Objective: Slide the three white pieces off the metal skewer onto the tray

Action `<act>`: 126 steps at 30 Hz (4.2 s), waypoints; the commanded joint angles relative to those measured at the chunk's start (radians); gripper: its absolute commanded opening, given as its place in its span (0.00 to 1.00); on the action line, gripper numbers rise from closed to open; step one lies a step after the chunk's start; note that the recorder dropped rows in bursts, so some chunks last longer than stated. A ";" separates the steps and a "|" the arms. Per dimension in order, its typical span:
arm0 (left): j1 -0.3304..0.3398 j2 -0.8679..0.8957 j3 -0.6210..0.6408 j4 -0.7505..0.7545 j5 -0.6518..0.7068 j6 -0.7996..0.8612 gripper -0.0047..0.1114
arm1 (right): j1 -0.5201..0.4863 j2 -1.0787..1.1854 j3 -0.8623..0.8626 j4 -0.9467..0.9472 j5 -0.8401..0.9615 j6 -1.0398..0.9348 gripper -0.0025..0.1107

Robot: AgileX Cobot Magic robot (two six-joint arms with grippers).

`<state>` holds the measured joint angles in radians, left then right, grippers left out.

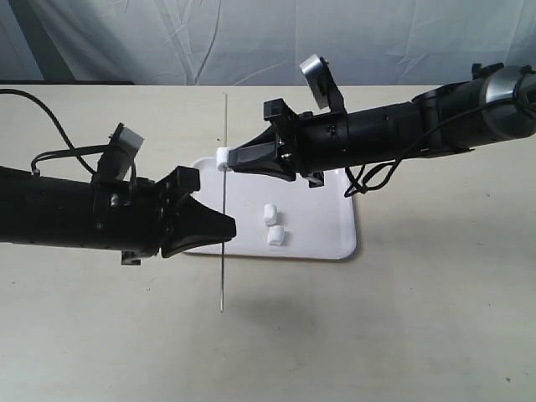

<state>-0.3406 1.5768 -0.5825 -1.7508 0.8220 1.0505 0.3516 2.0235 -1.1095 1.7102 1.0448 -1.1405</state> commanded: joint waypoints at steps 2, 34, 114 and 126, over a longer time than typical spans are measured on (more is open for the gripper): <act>-0.001 -0.007 -0.004 0.006 0.073 0.004 0.04 | -0.002 -0.008 -0.003 0.034 -0.054 -0.042 0.02; -0.001 -0.007 0.022 0.006 0.028 -0.030 0.04 | 0.000 -0.008 -0.003 -0.020 0.047 -0.033 0.26; -0.139 -0.007 0.181 0.006 -0.109 0.063 0.04 | 0.000 -0.008 -0.091 -0.294 -0.243 0.120 0.43; -0.139 -0.244 0.181 0.010 -0.403 0.184 0.04 | -0.002 -0.118 -0.058 -0.390 -0.333 -0.025 0.44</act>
<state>-0.4862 1.4249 -0.4065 -1.7312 0.4922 1.2270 0.3532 1.9669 -1.1892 1.3517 0.7605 -1.1299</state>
